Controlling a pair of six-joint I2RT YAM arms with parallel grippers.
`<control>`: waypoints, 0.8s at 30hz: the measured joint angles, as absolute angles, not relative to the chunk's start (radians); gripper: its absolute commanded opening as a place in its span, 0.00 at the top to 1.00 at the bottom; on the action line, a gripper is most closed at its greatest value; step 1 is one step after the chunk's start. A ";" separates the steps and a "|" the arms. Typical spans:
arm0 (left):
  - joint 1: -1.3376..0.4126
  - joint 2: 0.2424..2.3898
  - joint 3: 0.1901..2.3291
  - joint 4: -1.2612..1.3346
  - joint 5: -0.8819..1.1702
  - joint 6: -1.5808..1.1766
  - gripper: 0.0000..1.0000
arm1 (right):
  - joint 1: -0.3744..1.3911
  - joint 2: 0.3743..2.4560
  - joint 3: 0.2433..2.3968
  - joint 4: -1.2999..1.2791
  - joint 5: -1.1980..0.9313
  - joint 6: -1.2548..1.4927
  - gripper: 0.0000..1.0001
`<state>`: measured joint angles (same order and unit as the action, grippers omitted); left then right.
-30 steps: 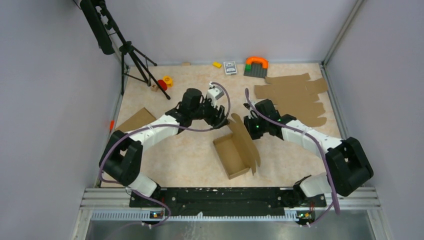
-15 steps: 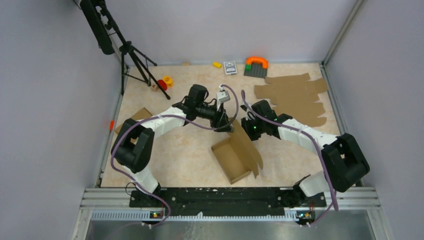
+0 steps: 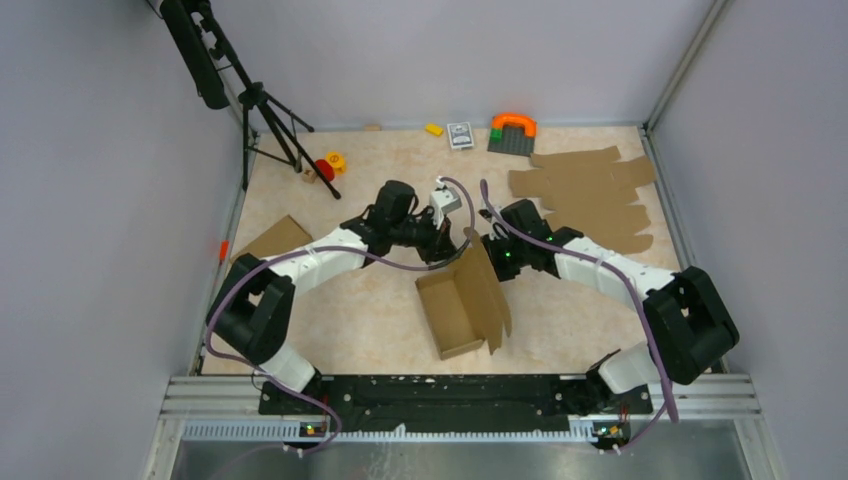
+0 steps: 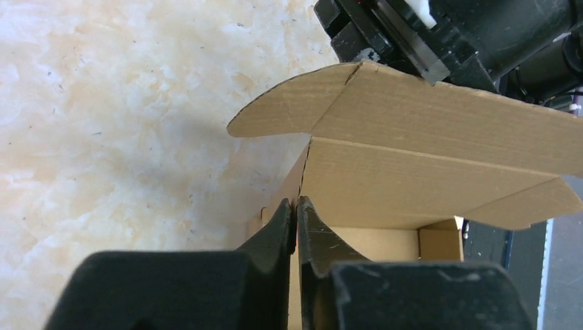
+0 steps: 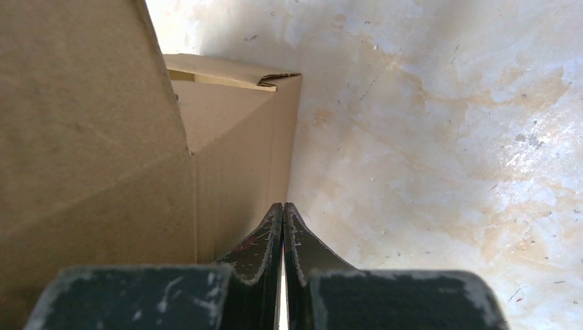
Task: Fold the paper box
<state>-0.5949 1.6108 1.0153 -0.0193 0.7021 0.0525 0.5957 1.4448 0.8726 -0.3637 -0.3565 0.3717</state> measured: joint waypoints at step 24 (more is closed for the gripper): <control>-0.752 1.428 0.752 0.174 0.225 -0.138 1.00 | 0.754 1.359 0.901 -0.437 -0.106 0.471 1.00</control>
